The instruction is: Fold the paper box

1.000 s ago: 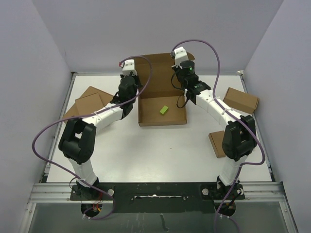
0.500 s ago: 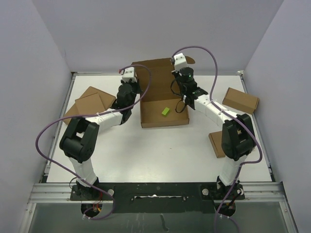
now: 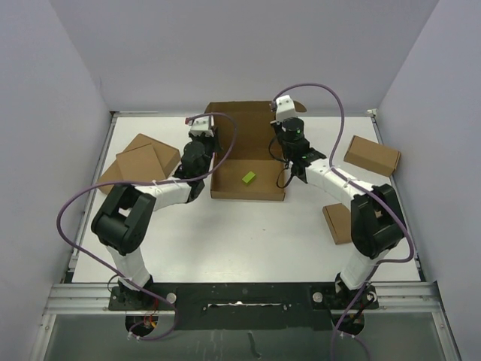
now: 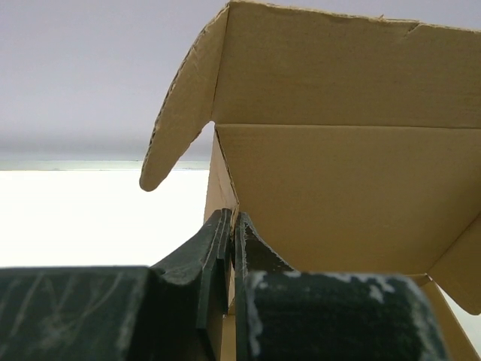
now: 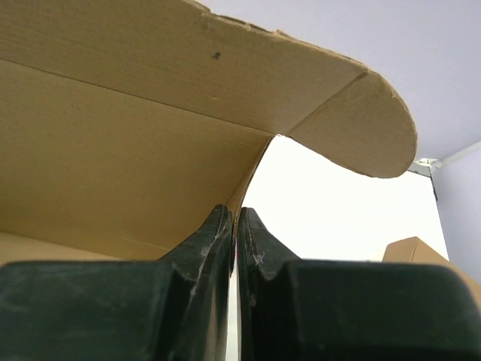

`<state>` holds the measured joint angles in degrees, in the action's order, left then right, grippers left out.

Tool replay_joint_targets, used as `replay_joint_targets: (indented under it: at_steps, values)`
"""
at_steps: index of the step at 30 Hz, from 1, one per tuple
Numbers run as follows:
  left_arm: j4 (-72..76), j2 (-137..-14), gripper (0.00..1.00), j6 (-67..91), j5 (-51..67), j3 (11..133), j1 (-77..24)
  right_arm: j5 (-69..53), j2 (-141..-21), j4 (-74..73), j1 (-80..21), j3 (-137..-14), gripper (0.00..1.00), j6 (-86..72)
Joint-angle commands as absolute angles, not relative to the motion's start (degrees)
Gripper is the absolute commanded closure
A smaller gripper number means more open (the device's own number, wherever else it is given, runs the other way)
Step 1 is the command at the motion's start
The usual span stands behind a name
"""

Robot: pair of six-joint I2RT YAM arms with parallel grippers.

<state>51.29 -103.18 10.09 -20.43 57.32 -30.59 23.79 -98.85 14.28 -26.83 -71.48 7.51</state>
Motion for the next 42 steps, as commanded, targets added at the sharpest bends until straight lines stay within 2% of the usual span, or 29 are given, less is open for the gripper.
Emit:
replay_joint_targets:
  at_steps: [1, 15, 36, 42]
  values:
    - [51.74, -99.49, 1.0, 11.89, -14.46, 54.71, -34.08, 17.43, -95.98, 15.54, -30.56, -69.37, 0.95, 4.21]
    - [52.49, -95.42, 1.0, 11.12, -13.11, 49.27, -34.45, 18.47, -91.76, 11.19, -32.13, -65.39, 0.92, -3.34]
    - [53.02, -90.14, 1.0, 9.72, -12.35, 41.04, -36.01, 17.17, -84.72, 8.52, -33.32, -56.26, 0.91, -2.75]
    - [53.92, -88.51, 1.0, 9.5, -12.63, 38.1, -36.43, 14.52, -81.47, 6.68, -32.53, -53.42, 0.85, -1.91]
